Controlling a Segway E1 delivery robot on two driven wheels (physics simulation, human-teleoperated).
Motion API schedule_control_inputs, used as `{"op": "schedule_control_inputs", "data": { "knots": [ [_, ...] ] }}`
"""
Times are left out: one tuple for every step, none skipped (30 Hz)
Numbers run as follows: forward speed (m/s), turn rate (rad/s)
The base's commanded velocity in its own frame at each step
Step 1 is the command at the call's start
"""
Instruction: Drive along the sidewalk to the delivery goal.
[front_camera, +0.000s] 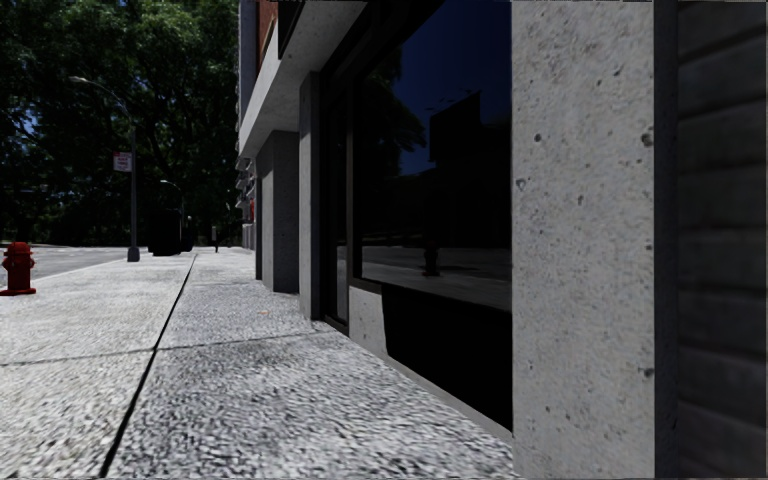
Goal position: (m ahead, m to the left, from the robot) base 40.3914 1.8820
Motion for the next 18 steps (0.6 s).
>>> {"op": "schedule_control_inputs", "data": {
  "knots": [
    [1.78, 0.82],
    [1.78, 0.82],
    [1.78, 0.82],
    [1.78, 0.82],
    [1.78, 0.82],
    [1.78, 0.82],
    [1.78, 0.82],
    [1.78, 0.82],
    [1.78, 0.82],
    [1.78, 0.82],
    [1.78, 0.82],
    [1.77, 0.82],
    [1.77, 0.82],
    [1.77, 0.82],
    [1.77, 0.82],
    [1.77, 0.82],
    [1.77, 0.82],
    [1.77, 0.82]
  ]
}}
